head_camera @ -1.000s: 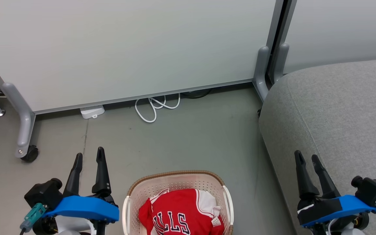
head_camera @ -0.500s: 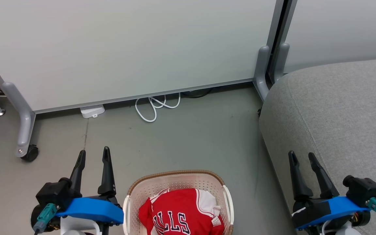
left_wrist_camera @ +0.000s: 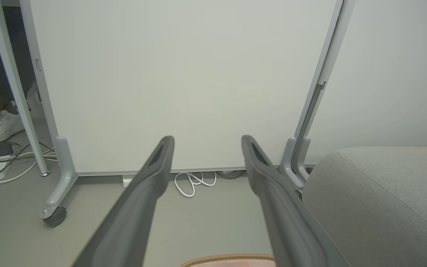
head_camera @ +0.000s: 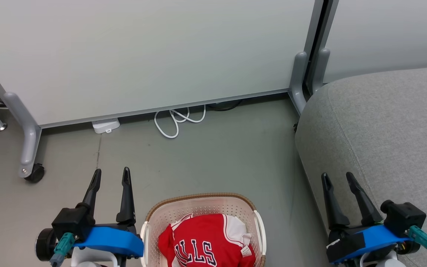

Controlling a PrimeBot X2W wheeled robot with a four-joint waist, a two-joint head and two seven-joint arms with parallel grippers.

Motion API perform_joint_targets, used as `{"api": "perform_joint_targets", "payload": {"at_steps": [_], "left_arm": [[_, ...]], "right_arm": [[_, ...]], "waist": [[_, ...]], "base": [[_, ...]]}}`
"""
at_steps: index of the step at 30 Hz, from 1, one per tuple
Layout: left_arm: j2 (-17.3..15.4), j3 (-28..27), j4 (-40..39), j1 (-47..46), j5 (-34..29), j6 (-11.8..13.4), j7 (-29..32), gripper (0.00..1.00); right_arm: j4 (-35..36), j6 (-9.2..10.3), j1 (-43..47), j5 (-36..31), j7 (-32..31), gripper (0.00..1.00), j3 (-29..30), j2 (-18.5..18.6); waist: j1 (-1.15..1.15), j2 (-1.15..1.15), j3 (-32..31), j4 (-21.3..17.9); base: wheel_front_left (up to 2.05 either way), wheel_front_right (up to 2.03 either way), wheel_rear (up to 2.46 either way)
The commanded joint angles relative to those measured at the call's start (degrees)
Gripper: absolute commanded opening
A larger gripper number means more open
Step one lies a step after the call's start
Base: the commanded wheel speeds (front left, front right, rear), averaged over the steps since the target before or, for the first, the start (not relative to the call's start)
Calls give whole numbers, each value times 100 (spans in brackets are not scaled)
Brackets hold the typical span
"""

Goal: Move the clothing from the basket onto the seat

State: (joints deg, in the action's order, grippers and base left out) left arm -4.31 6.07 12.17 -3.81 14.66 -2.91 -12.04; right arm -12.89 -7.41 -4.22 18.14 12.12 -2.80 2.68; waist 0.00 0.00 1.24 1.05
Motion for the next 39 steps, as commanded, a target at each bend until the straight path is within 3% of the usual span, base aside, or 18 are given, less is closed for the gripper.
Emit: {"api": "perform_joint_targets", "payload": {"at_steps": [1, 26, 39], "left_arm": [[-7, -14, -3, -93, -134, -21, -51, 100], [121, -93, 339, -109, -1001, -264, -323, 100], [138, -183, 371, -128, -991, -312, -324, 100]], "right_arm": [[2, -11, -46, -127, 45, 100, -14, 31], [-59, -9, -47, -1071, 316, 100, -170, 33], [-51, -9, -64, -1007, 317, 100, -183, 33]], "waist": [[0, 0, -1, 6], [0, 0, 18, 53], [0, 0, 70, 57]], "base": [[0, 0, 0], [0, 0, 0], [0, 0, 0]]}}
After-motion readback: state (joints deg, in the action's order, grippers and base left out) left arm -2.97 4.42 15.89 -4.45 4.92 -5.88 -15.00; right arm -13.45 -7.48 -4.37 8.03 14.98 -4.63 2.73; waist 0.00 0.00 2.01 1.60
